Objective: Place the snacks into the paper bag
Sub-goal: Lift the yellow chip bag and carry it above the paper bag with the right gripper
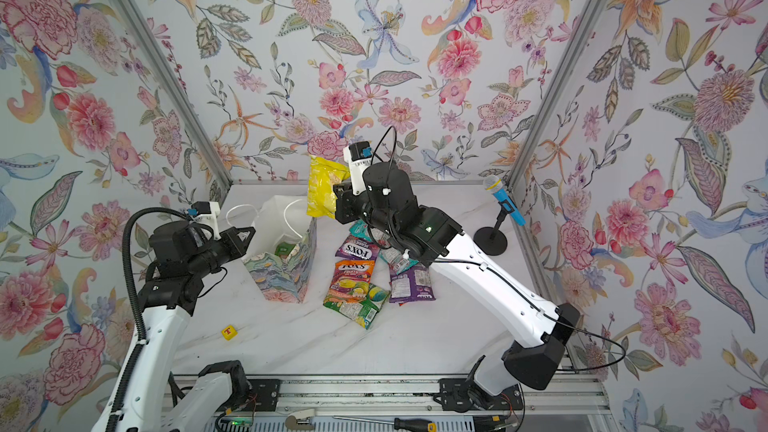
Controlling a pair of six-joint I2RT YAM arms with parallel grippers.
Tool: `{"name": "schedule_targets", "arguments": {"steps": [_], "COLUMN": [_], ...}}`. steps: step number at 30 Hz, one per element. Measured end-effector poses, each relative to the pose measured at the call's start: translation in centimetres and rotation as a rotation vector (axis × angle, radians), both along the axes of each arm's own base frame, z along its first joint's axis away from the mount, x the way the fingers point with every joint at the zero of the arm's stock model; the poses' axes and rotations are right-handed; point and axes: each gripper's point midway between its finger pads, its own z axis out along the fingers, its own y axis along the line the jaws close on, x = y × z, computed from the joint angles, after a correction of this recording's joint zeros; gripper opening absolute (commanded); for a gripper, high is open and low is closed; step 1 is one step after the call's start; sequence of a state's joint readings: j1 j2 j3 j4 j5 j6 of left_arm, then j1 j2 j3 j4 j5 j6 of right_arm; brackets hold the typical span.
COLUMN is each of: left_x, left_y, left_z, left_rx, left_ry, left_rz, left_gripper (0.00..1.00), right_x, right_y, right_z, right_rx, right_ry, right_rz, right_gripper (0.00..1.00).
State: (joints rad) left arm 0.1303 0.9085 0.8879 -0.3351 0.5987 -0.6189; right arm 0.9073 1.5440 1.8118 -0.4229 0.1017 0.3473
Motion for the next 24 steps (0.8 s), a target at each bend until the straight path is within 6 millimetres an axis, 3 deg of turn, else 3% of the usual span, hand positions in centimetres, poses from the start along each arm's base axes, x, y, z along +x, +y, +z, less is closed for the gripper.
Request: {"name": "schedule_targets", "arguments": {"steps": [13,24], "left_x": [0.0,0.0], "left_y": [0.0,0.0], "left_z": [-0.2,-0.3], "left_rx": [-0.002,-0.003], "left_ry": [0.000,0.004], "left_rz": [0.001,0.001], "left_gripper": [0.00,0.00], "right_x": [3.5,1.9], "right_y": [7.4,10.8], "right_z": [3.7,-0.9], "right_rx": [0.043,-0.041], "right_ry": [-0.091,-0.010], "right_rz": [0.101,0.187], "right_gripper": [0.00,0.00]}}
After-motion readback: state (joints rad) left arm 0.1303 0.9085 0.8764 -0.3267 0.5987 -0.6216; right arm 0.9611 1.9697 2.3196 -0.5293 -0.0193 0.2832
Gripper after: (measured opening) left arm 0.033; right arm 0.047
